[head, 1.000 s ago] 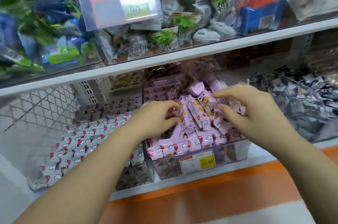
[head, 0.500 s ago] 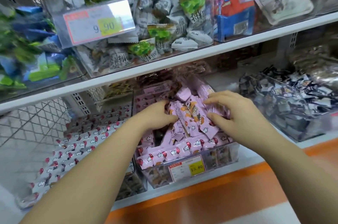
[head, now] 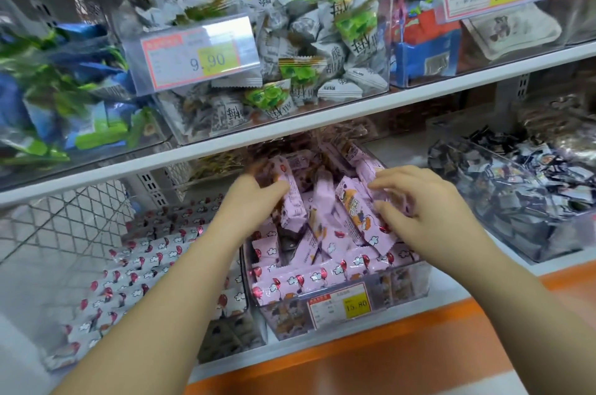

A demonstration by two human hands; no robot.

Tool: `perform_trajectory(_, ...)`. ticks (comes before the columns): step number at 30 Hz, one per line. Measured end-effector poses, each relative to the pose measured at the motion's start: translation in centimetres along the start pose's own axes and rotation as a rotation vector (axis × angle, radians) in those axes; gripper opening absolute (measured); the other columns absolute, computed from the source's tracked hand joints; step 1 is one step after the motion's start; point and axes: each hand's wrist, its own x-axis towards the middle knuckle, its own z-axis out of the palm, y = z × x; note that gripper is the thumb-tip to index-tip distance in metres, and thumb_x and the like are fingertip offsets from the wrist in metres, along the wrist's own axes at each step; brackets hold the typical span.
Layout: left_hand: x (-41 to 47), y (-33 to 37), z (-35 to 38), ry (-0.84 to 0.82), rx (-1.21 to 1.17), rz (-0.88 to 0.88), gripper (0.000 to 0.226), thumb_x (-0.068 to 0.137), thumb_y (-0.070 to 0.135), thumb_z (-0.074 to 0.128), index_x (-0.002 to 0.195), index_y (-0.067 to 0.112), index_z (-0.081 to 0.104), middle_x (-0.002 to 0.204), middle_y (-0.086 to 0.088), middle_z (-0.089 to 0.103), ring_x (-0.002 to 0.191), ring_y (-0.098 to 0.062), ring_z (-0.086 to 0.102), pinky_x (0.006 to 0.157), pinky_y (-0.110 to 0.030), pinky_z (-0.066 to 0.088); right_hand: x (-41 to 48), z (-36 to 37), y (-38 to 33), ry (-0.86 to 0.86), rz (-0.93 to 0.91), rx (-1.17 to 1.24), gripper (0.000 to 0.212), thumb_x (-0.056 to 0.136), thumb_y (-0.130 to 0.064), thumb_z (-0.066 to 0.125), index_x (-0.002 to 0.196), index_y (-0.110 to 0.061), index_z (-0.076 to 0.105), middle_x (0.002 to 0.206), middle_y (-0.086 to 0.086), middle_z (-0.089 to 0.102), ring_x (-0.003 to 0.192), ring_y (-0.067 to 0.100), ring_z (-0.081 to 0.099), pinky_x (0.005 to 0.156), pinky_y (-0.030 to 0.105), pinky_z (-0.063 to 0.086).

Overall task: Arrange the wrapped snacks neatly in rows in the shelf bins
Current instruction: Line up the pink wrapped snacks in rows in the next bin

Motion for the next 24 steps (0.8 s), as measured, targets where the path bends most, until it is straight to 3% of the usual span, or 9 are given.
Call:
perform_trajectory(2,-0.6,-0.7,-0.7,0.032,-0.096,0.041,0.021,0.088,0.031,0.060,0.106,0.023,0.056,0.080,0.002,0.063,0.070,-0.016,0.059,0.070,-0.029,0.047,0.1,0.0,-0.7,0.048,-0.038,0.011,0.020,0.083,-0.014,0.068,0.102,-0.018,0.071,0.106,-0.006,0.066,0.102,0.016,0.057,0.088,0.023,0.037)
perform_trajectory(4,-1.2,-1.2,-1.1,0.032,-0.194,0.075,0.037,0.088,0.026,0.063,0.123,0.026,0.051,0.096,0.008,0.068,0.087,-0.012,0.064,0.083,-0.029,0.050,0.3,0.1,-1.5,0.070,-0.082,0.036,0.017,0.083,-0.013,0.069,0.099,-0.019,0.071,0.096,-0.012,0.064,0.093,0.006,0.054,0.085,0.013,0.035)
perform_trajectory(7,-2.0,-1.9,-1.5,-0.005,-0.267,0.105,0.053,0.087,0.022,0.066,0.134,0.016,0.041,0.110,0.006,0.063,0.093,-0.003,0.061,0.079,-0.018,0.046,0.4,0.8,-2.5,0.042,-0.120,0.051,0.017,0.082,-0.015,0.066,0.097,-0.018,0.072,0.083,-0.017,0.060,0.081,-0.003,0.046,0.084,0.001,0.031)
perform_trajectory(11,-3.0,-2.7,-2.1,0.002,-0.284,0.169,0.036,0.087,0.018,0.066,0.118,0.020,0.050,0.102,0.013,0.063,0.082,0.010,0.061,0.070,-0.006,0.045,0.5,1.5,-4.1,-0.039,-0.106,0.011,0.019,0.084,-0.020,0.067,0.103,-0.022,0.071,0.082,-0.006,0.070,0.083,0.011,0.059,0.094,0.034,0.042)
perform_trajectory(15,-3.7,-3.5,-2.2,0.037,-0.307,0.182,0.053,0.083,0.025,0.071,0.129,0.025,0.044,0.104,0.014,0.065,0.081,0.006,0.064,0.068,-0.009,0.048,0.5,2.0,-5.4,-0.166,-0.152,-0.088,0.024,0.089,-0.029,0.060,0.112,-0.031,0.066,0.086,-0.012,0.067,0.068,-0.009,0.044,0.111,0.033,0.023)
perform_trajectory(17,-3.9,-3.7,-2.1,0.051,-0.323,0.197,0.058,0.081,0.027,0.072,0.131,0.027,0.041,0.105,0.011,0.062,0.077,0.008,0.062,0.068,-0.011,0.050,0.5,2.4,-6.0,-0.292,-0.158,-0.208,0.028,0.091,-0.036,0.053,0.119,-0.037,0.059,0.110,-0.015,0.063,0.091,-0.005,0.053,0.114,0.037,0.015)
perform_trajectory(19,-4.1,-4.0,-1.8,0.062,-0.356,0.202,0.063,0.080,0.028,0.073,0.135,0.027,0.040,0.099,0.014,0.063,0.076,0.008,0.062,0.072,-0.016,0.051,0.4,2.9,-6.3,-0.431,-0.146,-0.328,0.035,0.092,-0.044,0.048,0.127,-0.041,0.051,0.130,-0.019,0.050,0.118,0.003,0.046,0.116,0.038,0.007)
perform_trajectory(24,-4.6,-5.0,-1.3,0.039,-0.438,0.213,0.053,0.085,0.023,0.068,0.132,0.028,0.044,0.103,0.009,0.060,0.075,0.012,0.059,0.066,-0.008,0.046,0.3,3.6,-6.6,-0.558,-0.133,-0.448,0.040,0.090,-0.054,0.047,0.128,-0.042,0.048,0.142,-0.019,0.036,0.129,0.001,0.037,0.116,0.036,-0.004)
